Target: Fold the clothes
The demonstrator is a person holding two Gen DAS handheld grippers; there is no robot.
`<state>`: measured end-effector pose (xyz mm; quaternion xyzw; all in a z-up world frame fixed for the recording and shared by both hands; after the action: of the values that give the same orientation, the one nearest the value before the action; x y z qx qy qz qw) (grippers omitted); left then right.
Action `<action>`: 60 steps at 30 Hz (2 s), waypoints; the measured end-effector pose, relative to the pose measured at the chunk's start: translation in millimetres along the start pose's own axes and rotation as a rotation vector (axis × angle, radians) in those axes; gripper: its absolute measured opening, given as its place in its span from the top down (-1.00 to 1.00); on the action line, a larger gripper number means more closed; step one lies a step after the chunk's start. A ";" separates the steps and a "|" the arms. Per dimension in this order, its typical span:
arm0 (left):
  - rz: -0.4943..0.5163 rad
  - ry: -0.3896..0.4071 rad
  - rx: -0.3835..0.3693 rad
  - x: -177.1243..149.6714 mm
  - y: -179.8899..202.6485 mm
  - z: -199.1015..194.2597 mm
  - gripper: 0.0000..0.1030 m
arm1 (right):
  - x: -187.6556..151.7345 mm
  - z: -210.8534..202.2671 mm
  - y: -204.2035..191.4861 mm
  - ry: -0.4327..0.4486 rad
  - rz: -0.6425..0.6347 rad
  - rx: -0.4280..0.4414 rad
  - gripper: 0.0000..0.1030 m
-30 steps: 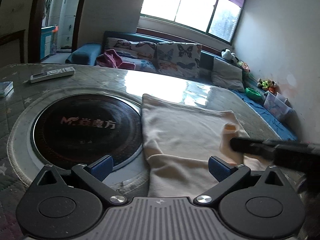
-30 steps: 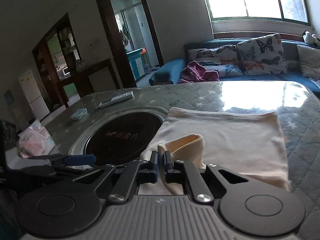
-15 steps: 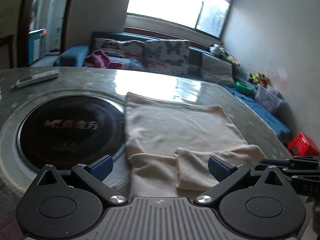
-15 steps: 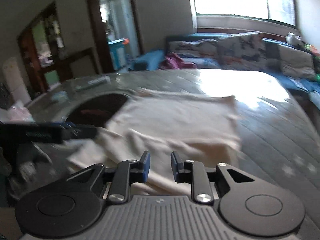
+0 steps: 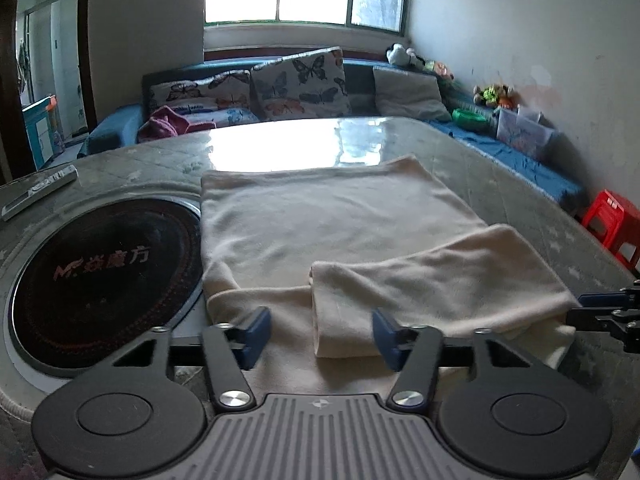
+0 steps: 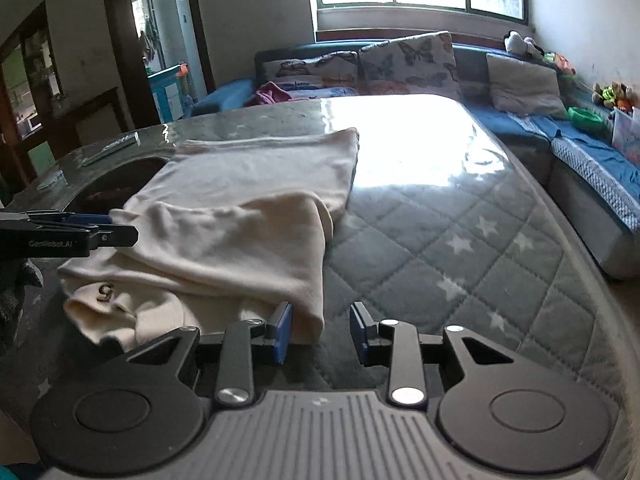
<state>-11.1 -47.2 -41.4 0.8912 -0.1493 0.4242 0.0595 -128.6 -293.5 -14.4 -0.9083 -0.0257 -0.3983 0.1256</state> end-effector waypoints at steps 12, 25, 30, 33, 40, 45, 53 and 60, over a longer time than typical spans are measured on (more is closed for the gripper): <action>-0.010 0.061 -0.032 19.2 4.7 -12.4 0.95 | -0.6 6.7 -4.7 0.030 0.016 0.010 0.82; -0.051 0.081 -0.042 22.2 -19.2 -35.3 0.95 | -6.2 -8.2 -17.2 0.001 -0.066 0.024 0.80; -0.054 0.073 -0.037 18.1 -27.4 -38.0 0.94 | 7.8 -23.1 -17.6 0.022 -0.056 0.059 0.79; -0.058 0.071 -0.032 18.8 -28.2 -36.0 0.93 | 25.9 -18.8 -18.7 0.051 -0.077 0.049 0.79; -0.044 0.040 -0.064 19.4 -13.4 -20.2 0.90 | 56.8 34.3 -24.9 0.046 -0.106 0.049 0.79; -0.019 -0.026 -0.064 8.3 -4.7 9.3 0.90 | 58.8 62.6 -25.9 0.018 -0.110 0.039 0.79; -0.012 -0.008 -0.047 7.5 -11.1 7.1 0.72 | 59.9 58.8 -25.5 0.017 -0.112 0.049 0.79; 0.040 -0.013 -0.027 -2.6 -12.7 -2.9 0.41 | 51.8 58.1 -21.7 -0.025 -0.027 0.135 0.81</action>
<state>-10.8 -33.9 -41.3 0.8900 -0.1730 0.4173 0.0619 -54.8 -260.8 -10.0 -0.9023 -0.0663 -0.3858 0.1809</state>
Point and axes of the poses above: each gripper's, at about its wrist camera, not at the fingertips, and z roughly the way its jaws point, y to its right, x to its top, the point moved 8 cm from there along z, roughly the way its jaws point, and after that the axes turned 8 degrees about x, right-handed, at the moved point
